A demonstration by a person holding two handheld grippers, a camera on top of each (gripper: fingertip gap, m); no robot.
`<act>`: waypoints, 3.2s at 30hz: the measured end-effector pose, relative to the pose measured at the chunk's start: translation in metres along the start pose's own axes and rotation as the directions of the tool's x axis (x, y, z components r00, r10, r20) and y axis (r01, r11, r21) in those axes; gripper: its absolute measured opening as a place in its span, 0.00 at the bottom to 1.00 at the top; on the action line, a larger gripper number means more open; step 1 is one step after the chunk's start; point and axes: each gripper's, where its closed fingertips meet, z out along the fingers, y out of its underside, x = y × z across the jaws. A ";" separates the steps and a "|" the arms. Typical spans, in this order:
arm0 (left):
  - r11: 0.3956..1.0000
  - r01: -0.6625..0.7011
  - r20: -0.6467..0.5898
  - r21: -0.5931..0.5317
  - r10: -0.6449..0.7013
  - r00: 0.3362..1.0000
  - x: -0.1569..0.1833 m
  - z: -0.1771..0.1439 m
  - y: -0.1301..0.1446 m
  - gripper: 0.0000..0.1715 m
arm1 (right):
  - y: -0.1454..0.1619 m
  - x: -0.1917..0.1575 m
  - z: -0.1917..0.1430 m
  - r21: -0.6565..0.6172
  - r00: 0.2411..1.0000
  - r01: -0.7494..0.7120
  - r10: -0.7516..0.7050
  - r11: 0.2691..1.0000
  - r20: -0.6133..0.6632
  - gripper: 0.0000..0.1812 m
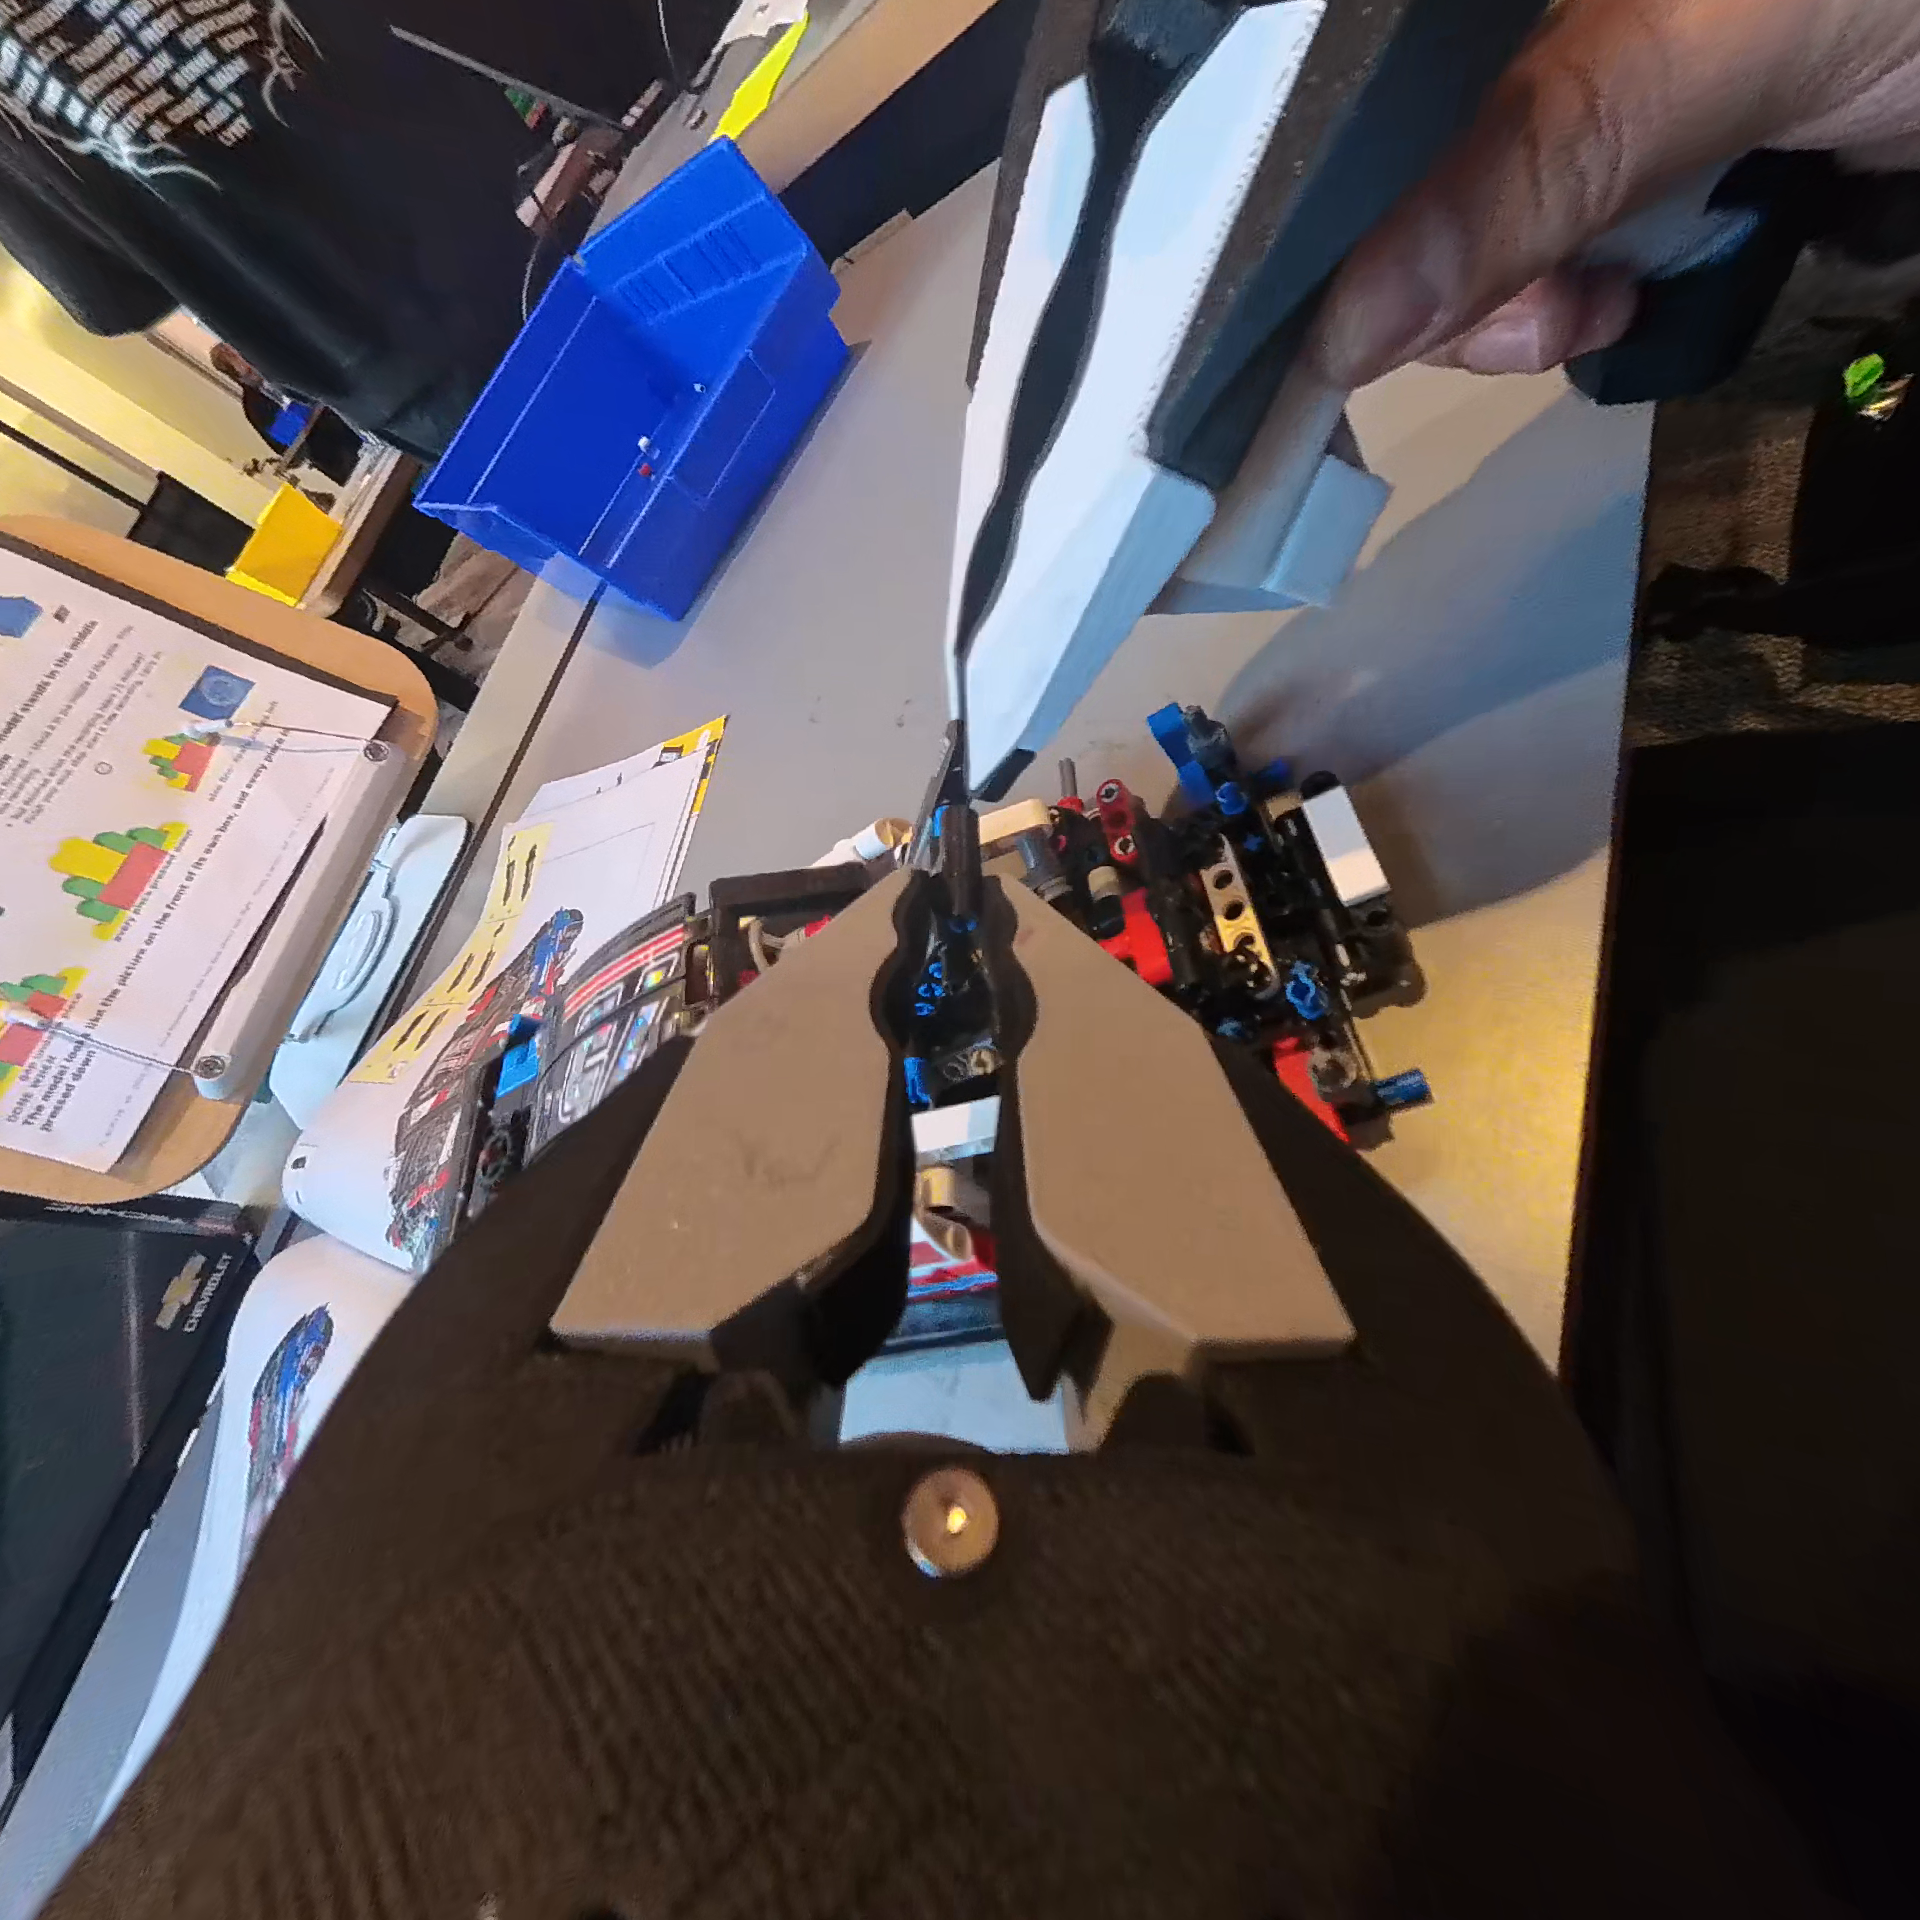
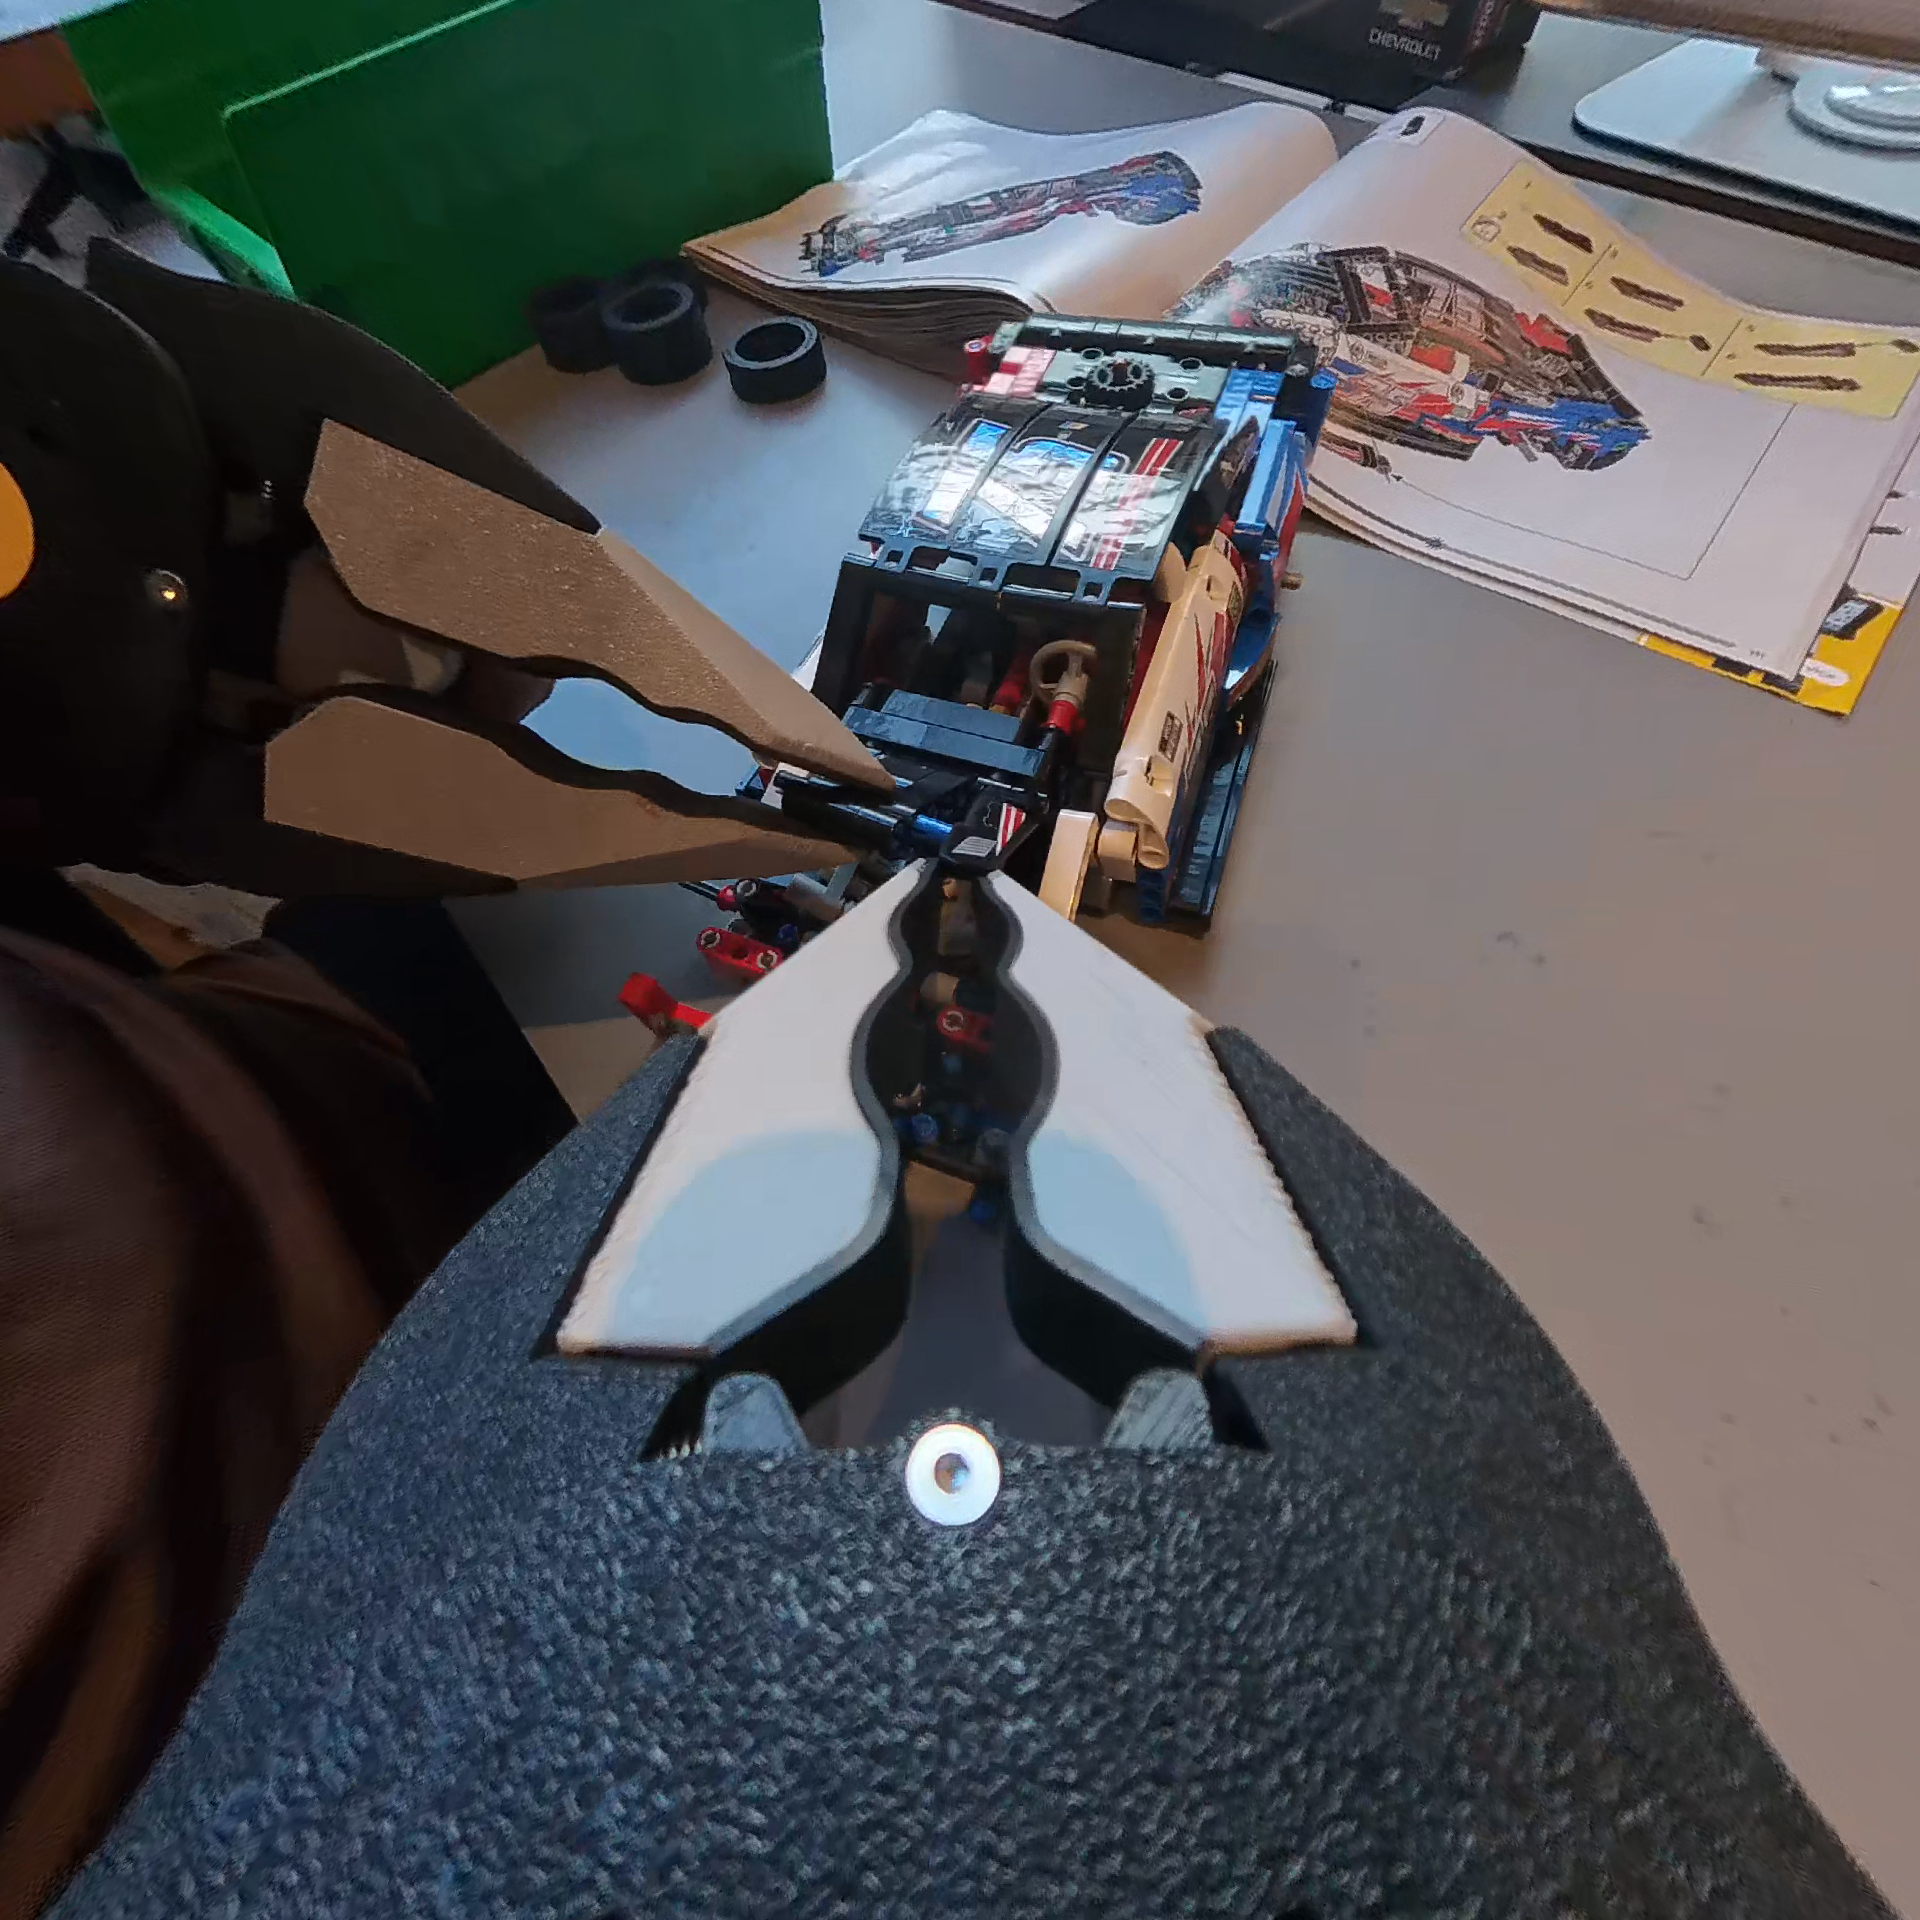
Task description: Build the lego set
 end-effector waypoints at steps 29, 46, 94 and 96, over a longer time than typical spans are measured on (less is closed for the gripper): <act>1.000 -0.018 0.006 -0.025 0.018 1.000 -0.003 -0.001 0.006 0.04 | -0.001 -0.003 0.003 0.019 0.997 -0.060 0.058 0.998 0.054 0.03; 0.987 -0.143 0.052 0.079 0.139 0.989 0.004 -0.048 0.030 0.04 | 0.002 -0.045 0.019 0.014 0.793 0.492 -0.455 0.871 0.405 0.19; 0.993 -0.112 -0.053 0.031 0.114 0.992 -0.006 -0.046 0.031 0.03 | -0.012 -0.051 0.037 0.091 0.680 0.659 -0.644 0.746 0.350 0.07; 0.994 -0.097 -0.054 0.056 0.100 0.994 -0.006 -0.046 0.030 0.03 | -0.013 -0.051 0.037 0.102 0.687 0.648 -0.637 0.755 0.350 0.07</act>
